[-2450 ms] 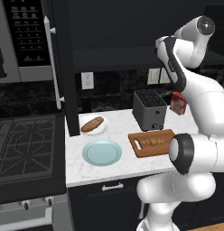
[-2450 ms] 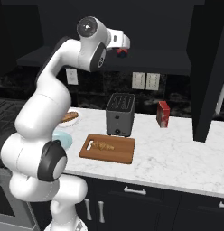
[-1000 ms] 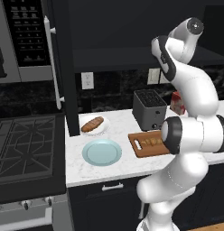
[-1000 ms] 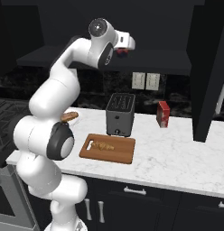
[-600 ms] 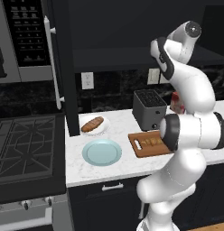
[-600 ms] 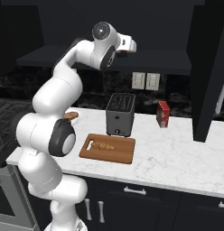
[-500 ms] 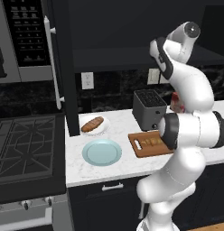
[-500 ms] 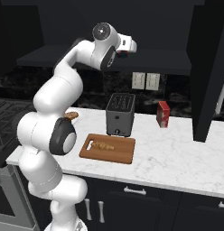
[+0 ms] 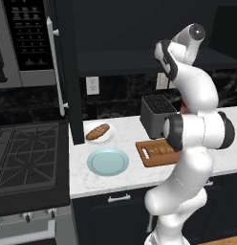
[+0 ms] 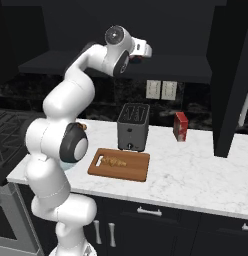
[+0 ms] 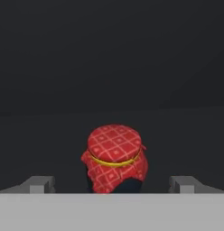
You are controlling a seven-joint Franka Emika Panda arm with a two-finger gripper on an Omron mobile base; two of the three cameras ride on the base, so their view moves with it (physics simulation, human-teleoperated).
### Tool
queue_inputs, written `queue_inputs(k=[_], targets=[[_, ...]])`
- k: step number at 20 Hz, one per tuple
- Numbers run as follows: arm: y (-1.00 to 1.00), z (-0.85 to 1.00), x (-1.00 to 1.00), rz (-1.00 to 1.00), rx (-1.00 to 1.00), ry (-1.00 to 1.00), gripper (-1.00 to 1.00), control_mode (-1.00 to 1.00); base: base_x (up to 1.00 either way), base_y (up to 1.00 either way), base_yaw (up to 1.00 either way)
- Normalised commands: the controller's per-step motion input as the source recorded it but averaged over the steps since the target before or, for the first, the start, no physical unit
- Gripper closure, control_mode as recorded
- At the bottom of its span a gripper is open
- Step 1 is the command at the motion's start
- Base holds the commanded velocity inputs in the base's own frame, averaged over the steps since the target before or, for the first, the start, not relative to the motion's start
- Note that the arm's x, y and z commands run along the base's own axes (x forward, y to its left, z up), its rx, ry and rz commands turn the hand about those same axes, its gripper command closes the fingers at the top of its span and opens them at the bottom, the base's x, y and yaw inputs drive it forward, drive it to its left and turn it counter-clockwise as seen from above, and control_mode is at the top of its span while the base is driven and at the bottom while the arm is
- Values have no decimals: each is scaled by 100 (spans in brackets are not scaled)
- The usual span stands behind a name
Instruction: From the different types of pastries on the counter, select a croissant and place it on the cutting board. Then retrieve a jar of jam from the cabinet and place it alongside the croissant on the cutting board.
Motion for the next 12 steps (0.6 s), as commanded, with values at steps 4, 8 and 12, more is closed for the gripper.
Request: queue_inputs(k=[4,8,12], targets=[[-6,-2,26,-1,3,0,-100,-100,0,0,0],[-7,-8,26,0,4,0,-100,-100,0,0,0],[-3,-13,29,0,3,0,-100,-100,0,0,0]])
